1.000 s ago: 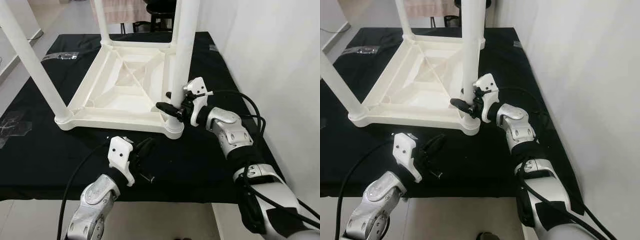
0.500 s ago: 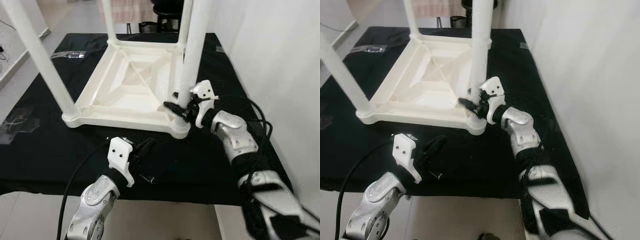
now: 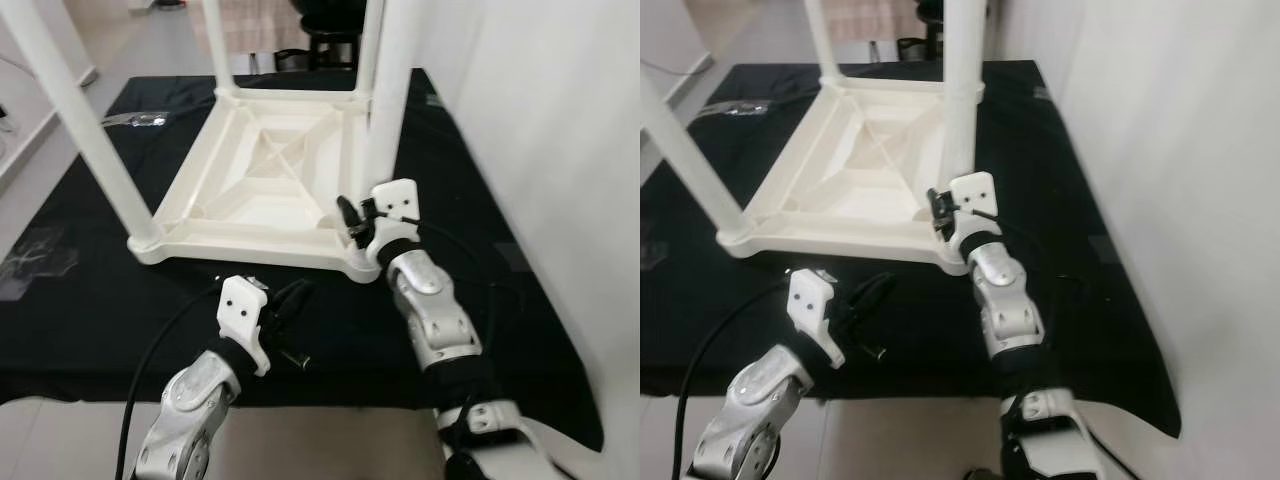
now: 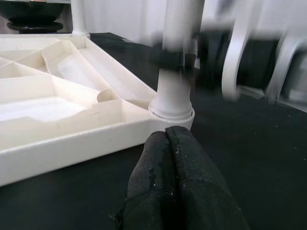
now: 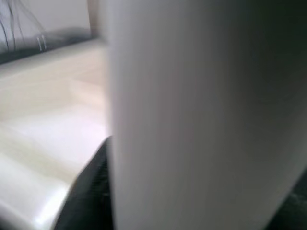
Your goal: Building children table
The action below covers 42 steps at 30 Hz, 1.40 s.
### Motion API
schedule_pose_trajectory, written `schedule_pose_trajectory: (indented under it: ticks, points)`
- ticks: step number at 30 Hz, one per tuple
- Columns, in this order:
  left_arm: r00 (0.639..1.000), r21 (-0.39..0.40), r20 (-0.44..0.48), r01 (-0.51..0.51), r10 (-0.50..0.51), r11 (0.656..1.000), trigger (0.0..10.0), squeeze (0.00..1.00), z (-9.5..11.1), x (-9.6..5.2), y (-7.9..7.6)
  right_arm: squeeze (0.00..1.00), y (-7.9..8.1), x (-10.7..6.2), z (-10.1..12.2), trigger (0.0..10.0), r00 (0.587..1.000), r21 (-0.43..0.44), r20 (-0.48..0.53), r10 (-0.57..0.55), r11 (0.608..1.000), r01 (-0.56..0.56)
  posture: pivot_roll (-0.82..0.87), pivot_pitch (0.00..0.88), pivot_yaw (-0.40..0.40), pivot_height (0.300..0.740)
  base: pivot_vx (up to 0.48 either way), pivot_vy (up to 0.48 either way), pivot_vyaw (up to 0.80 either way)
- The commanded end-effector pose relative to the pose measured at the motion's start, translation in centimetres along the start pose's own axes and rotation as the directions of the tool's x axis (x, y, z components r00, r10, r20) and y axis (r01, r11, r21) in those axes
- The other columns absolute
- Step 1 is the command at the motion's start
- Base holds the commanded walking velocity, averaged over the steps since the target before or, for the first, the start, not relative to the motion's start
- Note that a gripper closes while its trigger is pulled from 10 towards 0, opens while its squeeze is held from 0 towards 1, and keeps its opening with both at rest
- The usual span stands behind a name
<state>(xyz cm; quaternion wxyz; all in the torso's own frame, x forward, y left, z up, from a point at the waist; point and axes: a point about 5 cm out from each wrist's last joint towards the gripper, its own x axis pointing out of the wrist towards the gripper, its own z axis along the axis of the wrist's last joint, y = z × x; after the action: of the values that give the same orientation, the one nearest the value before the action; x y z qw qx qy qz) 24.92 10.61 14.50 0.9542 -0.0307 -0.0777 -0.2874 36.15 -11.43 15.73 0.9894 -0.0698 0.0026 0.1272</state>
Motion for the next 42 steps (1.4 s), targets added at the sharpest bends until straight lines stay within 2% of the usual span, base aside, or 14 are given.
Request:
schedule_pose_trajectory:
  ticks: [1, 4, 5, 11, 18, 19, 20, 21, 28, 34, 37, 39, 40, 42]
  points:
    - [1.000, -0.005, -0.025, -0.007, 0.007, 1.000, 10.0, 0.00, -0.4, -0.2, 0.2, 1.00, 0.1, -0.1, -1.0, 10.0, 0.999, 0.023, -0.040, 0.025, 0.999, -0.025, 0.04, 0.146, -0.017, 0.740, 0.000, 0.000, 0.00]
    - [1.000, -0.008, -0.025, -0.006, 0.006, 1.000, 10.0, 0.00, -0.3, -0.2, 0.2, 1.00, 0.0, 0.3, 0.7, 10.0, 0.994, 0.039, 0.032, 0.109, 0.993, -0.110, 0.04, 0.150, -0.012, 0.740, 0.000, 0.000, 0.00]
    - [1.000, -0.009, -0.025, -0.004, 0.004, 1.000, 10.0, 0.00, -0.3, -0.1, 0.2, 0.00, 0.2, 0.3, 1.8, 10.0, 0.979, 0.022, 0.063, 0.196, 0.980, -0.197, 0.04, 0.149, -0.013, 0.740, 0.000, 0.000, 0.00]
    - [1.000, -0.010, -0.024, -0.003, 0.003, 1.000, 10.0, 0.00, -0.3, 0.0, 0.1, 0.00, 0.0, 0.7, 4.6, 10.0, 0.869, -0.059, 0.119, 0.481, 0.877, -0.477, 0.04, 0.147, -0.015, 0.740, 0.000, 0.000, 0.00]
    - [1.000, -0.012, -0.023, -0.004, 0.003, 1.000, 10.0, 0.00, -0.4, 0.0, 0.1, 0.00, -0.1, 1.2, 4.6, 10.0, 0.745, -0.087, 0.071, 0.663, 0.748, -0.658, 0.05, 0.145, -0.018, 0.740, 0.000, 0.000, 0.00]
    - [1.000, -0.012, -0.024, -0.004, 0.004, 1.000, 10.0, 0.00, -0.4, -0.1, 0.1, 0.00, -0.3, 1.4, 4.9, 4.0, 0.739, -0.078, 0.079, 0.669, 0.743, -0.664, 0.05, 0.144, -0.019, 0.740, 0.000, 0.000, 0.00]
    - [1.000, -0.012, -0.024, -0.004, 0.004, 1.000, 10.0, 0.00, -0.4, -0.1, 0.1, 0.00, -0.4, 1.5, 5.1, 4.0, 0.737, -0.072, 0.085, 0.671, 0.741, -0.667, 0.05, 0.144, -0.019, 0.740, 0.000, 0.000, 0.00]
    - [1.000, -0.011, -0.024, -0.004, 0.004, 1.000, 10.0, 0.00, -0.4, -0.1, 0.0, 0.00, -0.6, 1.7, 5.3, 0.0, 0.739, -0.057, 0.094, 0.667, 0.745, -0.665, 0.05, 0.146, -0.020, 0.740, 0.000, 0.000, 0.00]
    - [1.000, -0.011, -0.024, -0.005, 0.004, 1.000, 10.0, 0.00, -0.3, -0.1, 0.0, 0.00, -1.2, 2.0, 5.1, 0.0, 0.749, -0.031, 0.083, 0.657, 0.753, -0.657, 0.06, 0.147, -0.021, 0.740, 0.000, 0.000, 0.00]
    - [1.000, -0.011, -0.022, -0.005, 0.005, 1.000, 10.0, 0.00, -0.3, -0.1, -0.1, 0.00, -2.4, 1.9, 3.9, 0.0, 0.800, -0.031, 0.053, 0.598, 0.802, -0.597, 0.05, 0.154, -0.027, 0.740, 0.000, 0.000, 0.00]
    - [1.000, -0.011, -0.021, -0.007, 0.007, 1.000, 10.0, 0.00, -0.2, -0.2, 0.0, 0.00, -3.8, 1.6, 2.4, 0.0, 0.904, -0.006, 0.010, 0.428, 0.904, -0.428, 0.04, 0.158, -0.027, 0.740, 0.000, 0.000, 0.00]
    - [1.000, -0.011, -0.021, -0.007, 0.007, 1.000, 10.0, 0.00, -0.2, -0.2, 0.0, 0.00, -3.8, 1.6, 2.4, 0.0, 0.904, -0.006, 0.010, 0.428, 0.904, -0.428, 0.04, 0.158, -0.027, 0.740, 0.000, 0.000, 0.00]
    - [1.000, -0.011, -0.020, -0.007, 0.007, 1.000, 10.0, 0.00, -0.2, -0.2, 0.0, 0.00, -4.1, 1.3, 0.5, 0.0, 0.970, 0.053, -0.063, 0.235, 0.971, -0.232, 0.03, 0.156, -0.040, 0.740, 0.000, 0.000, 0.00]
    - [1.000, -0.008, -0.019, -0.008, 0.008, 1.000, 10.0, 0.00, -0.2, -0.2, 0.1, 0.00, 0.3, -1.3, -2.8, 0.0, 0.985, 0.144, -0.137, 0.106, 0.986, -0.086, 0.04, 0.166, -0.021, 0.740, 0.000, 0.000, 0.00]
